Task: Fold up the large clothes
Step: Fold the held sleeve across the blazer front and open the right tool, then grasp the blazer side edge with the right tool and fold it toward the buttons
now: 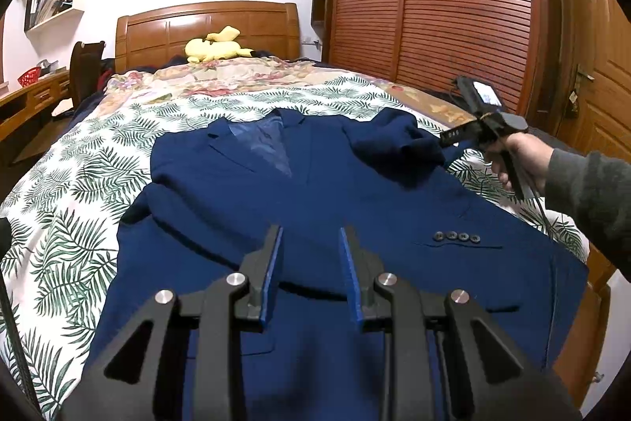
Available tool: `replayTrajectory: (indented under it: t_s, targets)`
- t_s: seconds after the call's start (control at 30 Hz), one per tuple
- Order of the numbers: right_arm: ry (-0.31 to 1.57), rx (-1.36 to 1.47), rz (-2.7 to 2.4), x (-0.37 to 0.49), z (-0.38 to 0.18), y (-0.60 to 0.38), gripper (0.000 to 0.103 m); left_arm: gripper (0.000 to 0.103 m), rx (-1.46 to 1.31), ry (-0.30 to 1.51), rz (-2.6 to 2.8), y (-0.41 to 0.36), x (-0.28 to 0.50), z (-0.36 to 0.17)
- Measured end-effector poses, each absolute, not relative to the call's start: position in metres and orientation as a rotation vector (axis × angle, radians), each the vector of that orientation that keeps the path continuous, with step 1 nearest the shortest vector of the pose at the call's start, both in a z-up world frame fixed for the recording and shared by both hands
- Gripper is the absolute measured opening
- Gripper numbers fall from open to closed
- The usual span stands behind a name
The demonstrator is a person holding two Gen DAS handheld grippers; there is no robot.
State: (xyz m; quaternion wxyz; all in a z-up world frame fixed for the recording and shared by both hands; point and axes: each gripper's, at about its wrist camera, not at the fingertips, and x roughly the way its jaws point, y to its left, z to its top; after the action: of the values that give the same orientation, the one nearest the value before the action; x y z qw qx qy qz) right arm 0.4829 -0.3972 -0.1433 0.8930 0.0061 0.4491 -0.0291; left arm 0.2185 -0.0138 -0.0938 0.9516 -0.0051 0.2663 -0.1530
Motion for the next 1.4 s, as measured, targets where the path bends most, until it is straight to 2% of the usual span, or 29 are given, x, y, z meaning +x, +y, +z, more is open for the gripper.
replayTrajectory:
  t_s: [0.17, 0.3, 0.4, 0.43, 0.47, 0.5, 0.53, 0.73, 1.13, 1.4]
  targets:
    - [1.011, 0.070, -0.090, 0.493, -0.170, -0.417, 0.067, 0.027, -0.010, 0.543, -0.311, -0.014, 0.219, -0.094]
    - [1.004, 0.042, -0.079, 0.493, -0.176, -0.413, 0.068, 0.027, -0.009, 0.546, -0.309, -0.013, 0.220, -0.095]
    - [0.997, 0.021, -0.030, 0.491, -0.175, -0.407, 0.049, 0.027, -0.008, 0.547, -0.307, -0.013, 0.220, -0.095]
    - [0.994, 0.016, -0.013, 0.491, -0.175, -0.405, 0.034, 0.027, -0.007, 0.547, -0.307, -0.013, 0.220, -0.096]
    - [0.992, 0.006, 0.005, 0.490, -0.174, -0.402, 0.014, 0.027, -0.006, 0.547, -0.307, -0.013, 0.220, -0.096]
    - [0.990, -0.010, 0.017, 0.490, -0.173, -0.398, 0.007, 0.027, -0.004, 0.549, -0.306, -0.013, 0.220, -0.096]
    - [0.978, -0.034, 0.016, 0.489, -0.170, -0.394, 0.004, 0.027, 0.001, 0.551, -0.305, -0.013, 0.219, -0.096]
    - [0.756, -0.027, 0.088, 0.457, -0.120, -0.371, 0.002, 0.027, 0.003, 0.538, -0.296, -0.004, 0.210, -0.091]
    - [0.549, -0.114, 0.376, 0.380, -0.011, -0.254, 0.002, 0.027, 0.000, 0.497, -0.225, 0.034, 0.176, -0.080]
    - [0.540, -0.171, 0.581, 0.328, -0.006, -0.173, 0.003, 0.027, -0.028, 0.482, -0.191, 0.061, 0.162, -0.075]
